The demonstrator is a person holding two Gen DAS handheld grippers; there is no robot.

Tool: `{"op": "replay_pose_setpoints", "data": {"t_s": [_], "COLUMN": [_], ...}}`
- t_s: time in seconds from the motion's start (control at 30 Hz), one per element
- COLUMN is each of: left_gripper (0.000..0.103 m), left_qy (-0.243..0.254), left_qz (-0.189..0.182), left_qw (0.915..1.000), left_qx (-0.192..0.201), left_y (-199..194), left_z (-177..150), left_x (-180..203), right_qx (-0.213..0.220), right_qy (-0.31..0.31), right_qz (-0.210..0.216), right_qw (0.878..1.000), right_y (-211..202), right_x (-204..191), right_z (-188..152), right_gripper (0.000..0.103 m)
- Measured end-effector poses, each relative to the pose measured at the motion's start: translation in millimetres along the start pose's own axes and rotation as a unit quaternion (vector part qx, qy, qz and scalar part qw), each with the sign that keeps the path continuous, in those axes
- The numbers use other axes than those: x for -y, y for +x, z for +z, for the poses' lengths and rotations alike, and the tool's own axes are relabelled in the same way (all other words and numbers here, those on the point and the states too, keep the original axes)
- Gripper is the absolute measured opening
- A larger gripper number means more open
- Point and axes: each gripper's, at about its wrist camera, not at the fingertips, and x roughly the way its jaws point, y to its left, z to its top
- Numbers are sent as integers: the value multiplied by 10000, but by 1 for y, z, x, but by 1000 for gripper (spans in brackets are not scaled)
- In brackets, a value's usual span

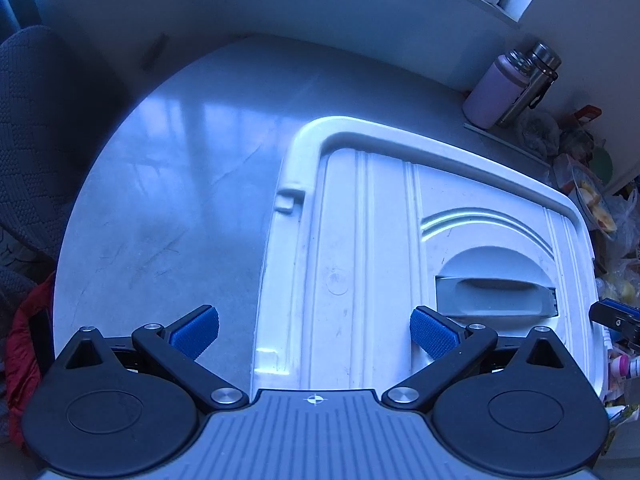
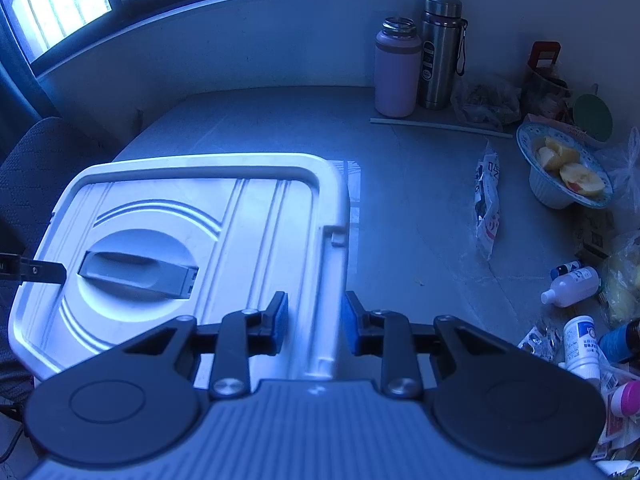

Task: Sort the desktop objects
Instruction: 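Lower the lid onto the bin rim and open both tools, then withdraw both tools back from the lidded teal bin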

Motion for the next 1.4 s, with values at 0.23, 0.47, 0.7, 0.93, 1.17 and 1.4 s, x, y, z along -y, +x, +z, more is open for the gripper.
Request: {"op": "replay_pose_setpoints", "data": {"t_s": [0.23,0.47,0.7,0.93,1.17,1.4], "left_gripper": [103,103,103,103,103,103], "left_qy": [48,560,445,407,539,787], "left_qz": [60,221,109,53,85,-4], "left_qw": [9999,9981,9989,9991,9976,9884], "left_qx": [-105,-87,-26,121,419,1296], "left_y": [-6,-14,-15,-14,-17,-46], "left_z": [-1,-16,-20,-23,-30,-48], "left_x": [6,21,13,12,16,15], "right_qx": [-7,-69,50,218,390,1125], "right_qy": [-116,-166,109,107,307,918], "right_qz": [-88,-294,-358,-567,-784,-610], "right_qw": [9999,9994,9993,9981,9957,9875], "right_y": [-5,-10,-12,-13,-14,-40], "right_x": [-8,-20,-19,-25,-25,-28], "right_z": [-3,-15,-24,-30,-35,-60], "right_gripper": [32,39,49,51,61,78]}}
